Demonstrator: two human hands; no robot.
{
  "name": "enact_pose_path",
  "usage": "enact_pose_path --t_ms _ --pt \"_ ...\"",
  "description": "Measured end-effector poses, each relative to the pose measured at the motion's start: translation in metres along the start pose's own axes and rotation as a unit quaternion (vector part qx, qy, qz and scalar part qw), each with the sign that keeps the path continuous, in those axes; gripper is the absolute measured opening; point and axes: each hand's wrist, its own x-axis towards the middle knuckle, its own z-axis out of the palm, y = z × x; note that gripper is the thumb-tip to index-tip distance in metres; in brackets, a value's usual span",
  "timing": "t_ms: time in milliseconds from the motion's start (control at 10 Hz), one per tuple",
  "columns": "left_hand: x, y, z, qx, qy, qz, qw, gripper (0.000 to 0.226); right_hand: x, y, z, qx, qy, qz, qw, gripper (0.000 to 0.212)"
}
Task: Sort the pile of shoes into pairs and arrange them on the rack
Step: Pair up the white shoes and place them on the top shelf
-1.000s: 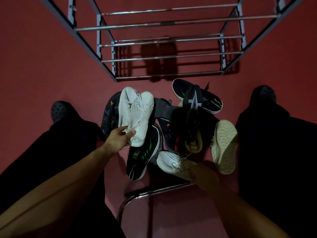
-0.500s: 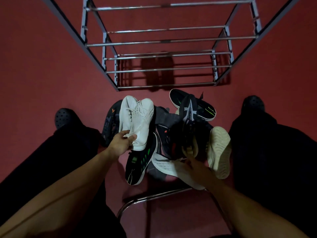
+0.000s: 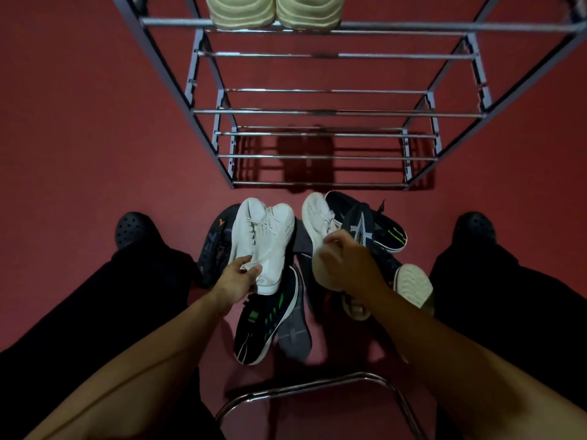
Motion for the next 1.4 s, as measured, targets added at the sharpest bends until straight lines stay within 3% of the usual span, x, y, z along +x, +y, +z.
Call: enact_pose_path --t_ms 200,300,400,500,600,700,800,900,1000,1100,1200,1300,1400 --pt "-0.001 -0.01 0.016 0.129 -0.067 0.041 0.989 0.063 0.013 0.025 0.035 -0.101 -0.179 0.063 0.977 0.037" --pt "-0.008 -0.017 0.023 0.249 -0.067 0.105 0.96 0.043 0.013 0.032 0.048 -0.124 -0.207 0.086 0.967 0.05" --pt "-0.002 -0.023 0.033 0.171 -0.035 0.069 0.982 0.028 0.014 0.035 0.052 -0.098 -0.21 0.083 0.969 0.045" --pt "0.007 -0.022 0.032 0.328 -0.011 0.091 0.94 0.035 0.016 0.043 0.058 -0.098 -0.174 0.07 0.977 0.048" --pt "0.016 -0.016 0.029 0.278 0.046 0.112 0.953 0.016 0.022 0.049 0.063 -0.058 -0.227 0.096 0.967 0.043" --pt "0.029 0.001 0.037 0.18 0.02 0.098 0.979 0.037 0.032 0.048 0.064 -0.028 -0.291 0.084 0.953 0.019" --pt "0.04 0.015 0.051 0.119 -0.015 0.038 0.992 0.034 0.05 0.035 0.061 0.016 -0.168 0.098 0.981 0.021" --pt "0.049 0.026 0.068 0.163 0.032 0.035 0.986 0.053 0.073 0.025 0.052 0.014 -0.059 0.128 0.99 0.023" --pt "0.056 0.035 0.081 0.246 0.088 0.018 0.965 0.066 0.09 0.024 0.044 0.011 -0.042 0.138 0.989 0.027" --pt "0.069 0.034 0.091 0.272 0.09 0.005 0.958 0.054 0.098 0.029 0.041 0.012 -0.04 0.131 0.991 0.031" --pt "0.073 0.029 0.095 0.271 0.102 0.017 0.957 0.024 0.101 0.036 0.039 -0.003 -0.062 0.117 0.991 0.033" --pt "0.068 0.024 0.088 0.191 0.053 0.064 0.978 0.015 0.1 0.038 0.029 -0.02 -0.059 0.064 0.996 0.028" --pt "0.056 0.031 0.065 0.195 -0.025 0.134 0.971 0.012 0.103 0.028 0.01 -0.108 -0.063 -0.068 0.99 0.039"
